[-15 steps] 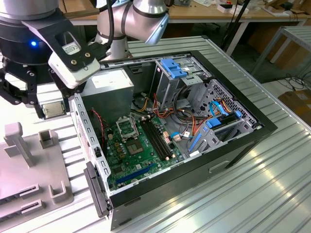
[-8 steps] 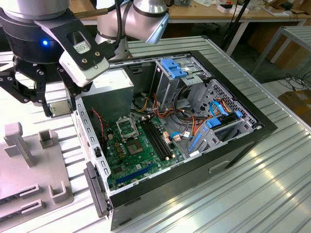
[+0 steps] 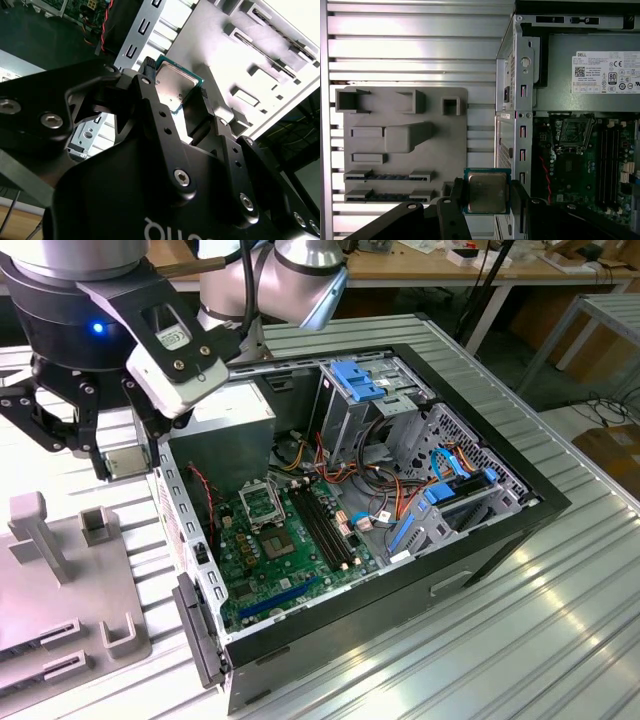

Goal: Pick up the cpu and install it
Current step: 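Pick up the cpu and move it towards the insertion slot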

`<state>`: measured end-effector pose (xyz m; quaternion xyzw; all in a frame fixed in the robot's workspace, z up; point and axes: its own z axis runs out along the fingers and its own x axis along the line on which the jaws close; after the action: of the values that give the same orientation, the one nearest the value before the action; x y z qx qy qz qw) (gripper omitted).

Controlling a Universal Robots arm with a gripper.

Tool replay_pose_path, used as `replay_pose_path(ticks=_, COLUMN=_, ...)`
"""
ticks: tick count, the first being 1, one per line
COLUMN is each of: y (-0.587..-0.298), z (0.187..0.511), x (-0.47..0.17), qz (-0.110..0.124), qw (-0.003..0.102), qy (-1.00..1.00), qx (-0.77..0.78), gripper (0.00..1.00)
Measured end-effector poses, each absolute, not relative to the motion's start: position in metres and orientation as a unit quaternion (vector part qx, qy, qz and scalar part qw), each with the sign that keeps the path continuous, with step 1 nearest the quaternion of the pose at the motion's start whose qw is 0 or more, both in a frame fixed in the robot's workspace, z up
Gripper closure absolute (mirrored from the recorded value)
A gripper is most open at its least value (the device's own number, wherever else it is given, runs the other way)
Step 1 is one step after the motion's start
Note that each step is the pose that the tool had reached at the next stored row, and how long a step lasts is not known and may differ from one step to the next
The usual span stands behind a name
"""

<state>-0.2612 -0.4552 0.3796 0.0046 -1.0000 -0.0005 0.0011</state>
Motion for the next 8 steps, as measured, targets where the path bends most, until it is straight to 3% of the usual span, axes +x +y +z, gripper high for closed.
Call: replay_pose_path(ticks=8, y=-0.4552, z=0.3796, x=-0.2559, qz=0.000, qw=0.001, qy=-1.000, qx=0.004, gripper=0.53)
